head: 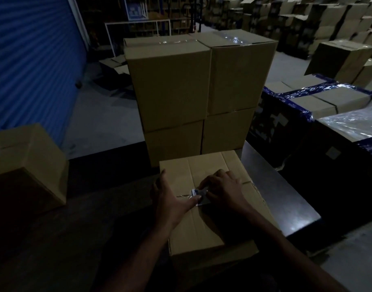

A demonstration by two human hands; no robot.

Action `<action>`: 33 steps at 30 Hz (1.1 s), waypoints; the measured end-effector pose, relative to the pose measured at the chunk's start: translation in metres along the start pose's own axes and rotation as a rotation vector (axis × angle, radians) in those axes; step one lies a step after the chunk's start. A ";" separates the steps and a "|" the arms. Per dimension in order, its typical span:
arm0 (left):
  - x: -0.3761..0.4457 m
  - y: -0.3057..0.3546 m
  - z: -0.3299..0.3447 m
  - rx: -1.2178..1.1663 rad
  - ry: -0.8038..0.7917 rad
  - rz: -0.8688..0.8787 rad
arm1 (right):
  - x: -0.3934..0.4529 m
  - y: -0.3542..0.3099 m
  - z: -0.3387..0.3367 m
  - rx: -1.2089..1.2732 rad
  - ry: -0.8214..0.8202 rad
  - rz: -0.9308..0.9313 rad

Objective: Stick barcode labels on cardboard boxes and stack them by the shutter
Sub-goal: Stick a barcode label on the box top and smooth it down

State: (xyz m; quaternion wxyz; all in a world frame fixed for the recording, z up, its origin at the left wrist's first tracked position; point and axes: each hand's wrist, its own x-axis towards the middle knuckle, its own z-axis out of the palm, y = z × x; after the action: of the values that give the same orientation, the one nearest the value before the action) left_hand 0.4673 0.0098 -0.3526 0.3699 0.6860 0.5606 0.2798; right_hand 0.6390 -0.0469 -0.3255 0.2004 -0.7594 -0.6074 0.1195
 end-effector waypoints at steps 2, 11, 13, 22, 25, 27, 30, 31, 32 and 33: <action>0.000 0.000 -0.001 -0.002 -0.004 -0.001 | 0.000 0.000 0.002 -0.023 -0.018 -0.025; 0.001 -0.001 0.001 0.005 -0.001 -0.010 | 0.003 -0.001 0.004 0.008 -0.014 -0.025; 0.002 -0.002 0.000 0.008 -0.008 -0.012 | 0.003 -0.003 0.003 0.004 -0.027 -0.025; 0.002 -0.003 0.002 -0.011 0.021 0.008 | 0.008 0.002 0.003 0.011 -0.042 0.005; 0.001 -0.002 0.003 -0.011 0.022 -0.004 | 0.011 0.019 0.007 0.036 0.000 -0.037; 0.001 -0.001 0.003 -0.021 0.018 -0.007 | 0.009 0.029 0.007 -0.005 0.010 -0.075; 0.000 0.000 0.003 -0.031 0.022 -0.002 | 0.008 0.038 0.008 -0.056 0.050 -0.084; -0.001 0.000 0.003 -0.033 0.023 -0.001 | 0.009 0.039 0.009 -0.061 0.058 -0.071; -0.001 0.001 0.003 -0.035 0.024 0.002 | 0.010 0.041 0.012 -0.055 0.056 -0.051; -0.002 0.001 0.003 -0.035 0.024 0.008 | 0.010 0.041 0.012 -0.045 0.054 -0.040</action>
State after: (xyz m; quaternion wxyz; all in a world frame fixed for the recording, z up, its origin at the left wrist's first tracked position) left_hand 0.4698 0.0077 -0.3529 0.3739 0.6783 0.5571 0.2994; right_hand 0.6714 -0.0430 -0.3542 0.2019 -0.7545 -0.6192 0.0810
